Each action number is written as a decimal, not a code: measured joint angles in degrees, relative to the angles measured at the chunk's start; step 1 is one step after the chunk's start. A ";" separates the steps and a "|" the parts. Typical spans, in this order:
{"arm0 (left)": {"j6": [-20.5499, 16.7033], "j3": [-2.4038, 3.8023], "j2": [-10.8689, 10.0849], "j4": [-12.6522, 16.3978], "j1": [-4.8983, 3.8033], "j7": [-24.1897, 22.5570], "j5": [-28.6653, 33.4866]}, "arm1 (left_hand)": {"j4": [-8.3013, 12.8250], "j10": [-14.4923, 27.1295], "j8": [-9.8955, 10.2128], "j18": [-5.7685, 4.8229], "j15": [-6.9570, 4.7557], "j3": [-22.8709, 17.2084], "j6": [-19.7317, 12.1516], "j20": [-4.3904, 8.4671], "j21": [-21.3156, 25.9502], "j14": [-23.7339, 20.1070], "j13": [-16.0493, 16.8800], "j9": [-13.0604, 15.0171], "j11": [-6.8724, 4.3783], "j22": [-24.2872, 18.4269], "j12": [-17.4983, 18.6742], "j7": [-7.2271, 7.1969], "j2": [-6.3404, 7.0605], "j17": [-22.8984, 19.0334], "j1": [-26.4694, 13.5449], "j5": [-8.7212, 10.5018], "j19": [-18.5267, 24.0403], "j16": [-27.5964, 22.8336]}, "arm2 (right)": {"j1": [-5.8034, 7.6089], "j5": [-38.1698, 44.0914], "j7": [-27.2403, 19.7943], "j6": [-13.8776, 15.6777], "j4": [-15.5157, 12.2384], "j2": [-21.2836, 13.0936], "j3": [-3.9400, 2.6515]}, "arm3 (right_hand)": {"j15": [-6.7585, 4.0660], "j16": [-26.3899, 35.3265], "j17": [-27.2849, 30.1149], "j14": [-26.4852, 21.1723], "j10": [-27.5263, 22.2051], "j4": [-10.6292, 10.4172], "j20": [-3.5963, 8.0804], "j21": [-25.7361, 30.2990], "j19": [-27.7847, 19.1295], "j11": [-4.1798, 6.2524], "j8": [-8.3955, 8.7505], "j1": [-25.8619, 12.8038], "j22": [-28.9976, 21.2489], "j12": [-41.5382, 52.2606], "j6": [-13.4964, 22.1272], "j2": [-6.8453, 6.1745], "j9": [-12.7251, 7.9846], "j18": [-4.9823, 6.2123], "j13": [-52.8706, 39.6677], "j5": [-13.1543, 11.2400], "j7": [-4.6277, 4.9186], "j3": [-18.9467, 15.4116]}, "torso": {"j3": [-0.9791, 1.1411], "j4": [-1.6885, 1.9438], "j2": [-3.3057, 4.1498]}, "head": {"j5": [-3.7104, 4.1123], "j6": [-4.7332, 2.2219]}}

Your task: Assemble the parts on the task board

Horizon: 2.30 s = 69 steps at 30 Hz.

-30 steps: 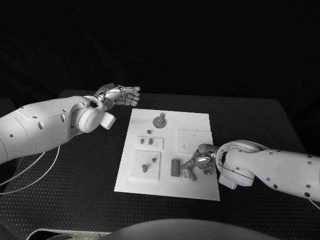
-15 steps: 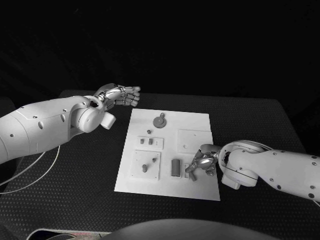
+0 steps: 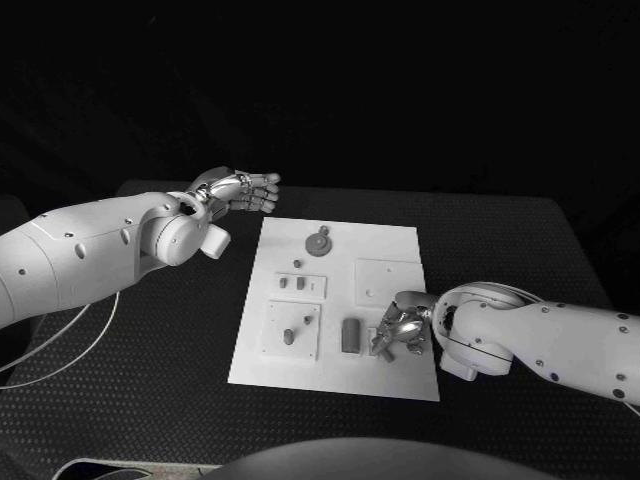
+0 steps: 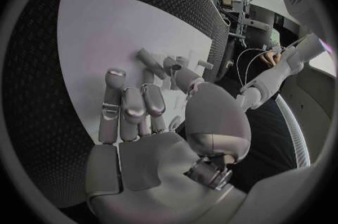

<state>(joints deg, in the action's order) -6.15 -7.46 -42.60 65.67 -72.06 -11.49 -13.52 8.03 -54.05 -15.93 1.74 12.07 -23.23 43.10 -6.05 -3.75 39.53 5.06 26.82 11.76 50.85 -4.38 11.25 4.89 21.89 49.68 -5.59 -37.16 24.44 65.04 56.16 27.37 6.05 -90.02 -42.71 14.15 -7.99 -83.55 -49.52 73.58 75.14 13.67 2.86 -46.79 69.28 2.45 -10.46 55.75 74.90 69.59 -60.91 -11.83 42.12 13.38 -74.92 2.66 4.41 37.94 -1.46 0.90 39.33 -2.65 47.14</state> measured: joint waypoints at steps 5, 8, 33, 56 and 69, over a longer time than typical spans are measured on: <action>0.00 0.00 -0.01 0.01 0.00 0.00 0.00 | 0.00 0.00 0.00 0.00 0.00 0.00 0.00 0.00 0.00 0.00 -0.03 0.00 0.00 0.00 0.00 0.00 -0.22 0.01 -0.22 0.00 0.00 0.00 | 0.00 0.05 -0.08 -0.12 0.12 0.05 0.01 | 0.00 0.00 0.00 0.00 0.00 -0.23 0.00 0.07 0.00 0.00 -0.08 0.00 0.00 0.00 0.05 0.00 0.04 0.00 0.00 0.00 -0.05 -0.23 | -0.03 0.02 0.00 | 0.06 -0.01; 0.00 0.00 -0.05 0.02 0.00 0.02 0.00 | 0.00 0.00 0.00 0.00 0.00 0.00 0.00 0.00 0.00 0.00 -0.05 0.00 0.00 0.00 0.00 0.00 -0.22 0.05 -0.22 0.00 0.00 0.00 | 0.00 0.06 -0.09 -0.13 0.14 0.05 0.01 | 0.01 0.00 0.00 -0.01 0.00 -0.23 0.00 0.21 0.00 -0.01 -0.14 -0.31 0.00 0.00 0.05 0.69 0.01 0.00 0.00 0.00 -0.05 -0.23 | -0.07 0.04 0.00 | 0.08 -0.01; -0.02 0.00 -0.23 0.16 0.00 0.16 -0.03 | 0.44 0.00 0.00 0.00 0.00 -0.13 0.00 -0.20 0.00 0.00 -0.16 -0.04 0.00 -0.04 0.00 0.00 -0.90 0.18 0.00 0.00 0.21 0.00 | 0.22 -3.95 -0.16 2.59 -1.34 -1.93 0.03 | -0.10 0.00 -0.92 0.17 0.47 2.70 -0.42 0.21 -0.42 0.20 -1.01 -1.57 0.00 1.35 -0.90 10.58 -0.15 0.47 0.00 -0.05 -0.98 -2.04 | -0.08 0.02 0.01 | 0.01 -0.13; -0.01 -0.02 -0.31 0.32 -0.03 0.51 -0.04 | 0.60 0.00 0.00 0.00 0.00 0.03 0.41 -0.20 0.00 0.00 -0.22 -0.03 0.00 -0.09 0.00 0.01 -0.90 0.22 0.00 0.00 0.20 0.00 | 1.28 -8.69 4.71 4.93 -0.13 0.33 0.04 | -0.70 -0.22 -1.47 0.51 2.27 1.51 -0.42 0.21 -0.42 0.82 -1.45 -7.28 0.04 2.68 -2.29 11.67 -1.36 0.97 0.00 -0.05 -2.24 -2.77 | -0.12 0.07 0.00 | 0.29 -0.08; 0.01 -0.02 -0.22 0.33 -0.03 0.66 -0.04 | 0.76 0.00 0.00 0.01 0.00 0.20 0.40 -0.20 0.00 0.00 -0.27 -0.03 0.00 -0.08 0.00 0.01 -0.90 0.22 0.00 0.00 0.20 0.00 | 0.99 -7.89 5.79 4.14 0.78 1.27 0.06 | -0.91 -0.22 -1.44 0.29 2.50 1.10 -0.42 0.21 -0.42 0.81 -1.51 -8.09 0.03 2.90 -2.71 11.69 -1.75 1.02 0.00 -0.05 -2.25 -2.68 | -0.05 0.08 0.02 | 0.30 -0.09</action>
<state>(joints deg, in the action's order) -6.13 -7.48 -42.82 66.00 -72.09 -10.83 -13.56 8.80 -54.05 -15.93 1.74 12.07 -23.04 43.50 -6.25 -3.75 39.53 4.79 26.79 11.76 50.77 -4.38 11.26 3.99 22.11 49.68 -5.59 -36.96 24.44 66.02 48.26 33.16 10.19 -89.25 -41.43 14.21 -8.90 -83.77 -50.96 73.88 77.64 14.77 2.44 -46.58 68.86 3.26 -11.97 47.66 74.93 72.49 -63.62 -0.14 40.37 14.39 -74.91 2.61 2.16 35.26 -1.51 0.98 39.34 -2.35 47.05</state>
